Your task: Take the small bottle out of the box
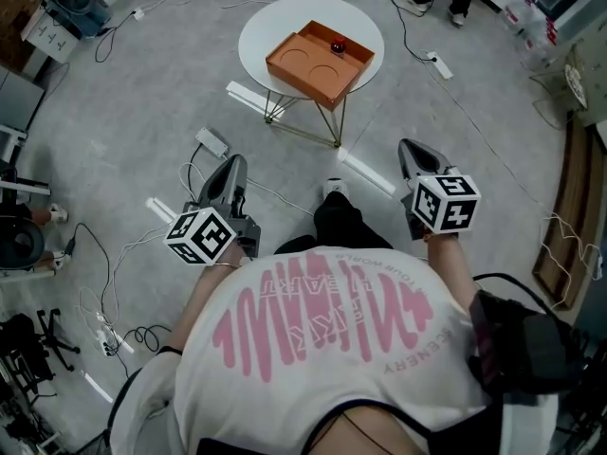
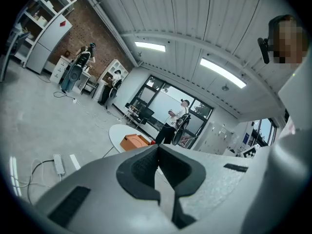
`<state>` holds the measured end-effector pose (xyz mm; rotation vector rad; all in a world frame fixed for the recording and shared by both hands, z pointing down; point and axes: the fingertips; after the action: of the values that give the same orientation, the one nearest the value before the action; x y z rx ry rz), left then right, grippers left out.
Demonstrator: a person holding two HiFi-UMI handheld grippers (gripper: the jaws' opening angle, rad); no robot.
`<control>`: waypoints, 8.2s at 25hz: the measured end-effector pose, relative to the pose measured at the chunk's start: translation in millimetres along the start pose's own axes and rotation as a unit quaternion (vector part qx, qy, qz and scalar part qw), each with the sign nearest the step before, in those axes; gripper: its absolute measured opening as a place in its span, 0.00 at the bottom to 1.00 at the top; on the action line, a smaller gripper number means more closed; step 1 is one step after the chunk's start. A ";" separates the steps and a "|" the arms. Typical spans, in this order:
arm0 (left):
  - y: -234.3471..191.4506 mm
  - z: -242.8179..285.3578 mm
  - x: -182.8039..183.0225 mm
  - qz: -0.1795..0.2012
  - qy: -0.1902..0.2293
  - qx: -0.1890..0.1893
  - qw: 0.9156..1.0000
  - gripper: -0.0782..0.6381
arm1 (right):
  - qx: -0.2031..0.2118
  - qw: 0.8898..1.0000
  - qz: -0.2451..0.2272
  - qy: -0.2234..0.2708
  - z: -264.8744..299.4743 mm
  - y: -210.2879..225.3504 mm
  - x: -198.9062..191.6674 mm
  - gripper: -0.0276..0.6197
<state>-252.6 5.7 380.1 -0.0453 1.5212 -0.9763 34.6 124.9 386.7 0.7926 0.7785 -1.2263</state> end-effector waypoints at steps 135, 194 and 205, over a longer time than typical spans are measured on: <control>-118.0 199.0 69.9 -0.089 0.109 0.244 0.959 0.12 | 0.247 0.944 -0.146 -0.162 411.9 60.8 68.2 0.28; 11.6 -11.4 20.9 0.051 0.032 -0.013 0.998 0.12 | 0.077 0.992 -0.103 0.010 77.5 -12.0 40.7 0.28; 44.7 -59.4 5.2 0.055 0.041 -0.018 0.997 0.12 | 0.075 0.995 -0.059 0.022 0.7 -24.9 7.6 0.28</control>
<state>-281.1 63.2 342.3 0.0535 1.5986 -0.8722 11.4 116.7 378.0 0.9093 0.7853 -1.3894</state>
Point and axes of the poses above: the fingertips, and each gripper's own axes: z forward along the fingers, y to its right, x out of its top, and after that the axes turned 3 degrees about -x, right-handed
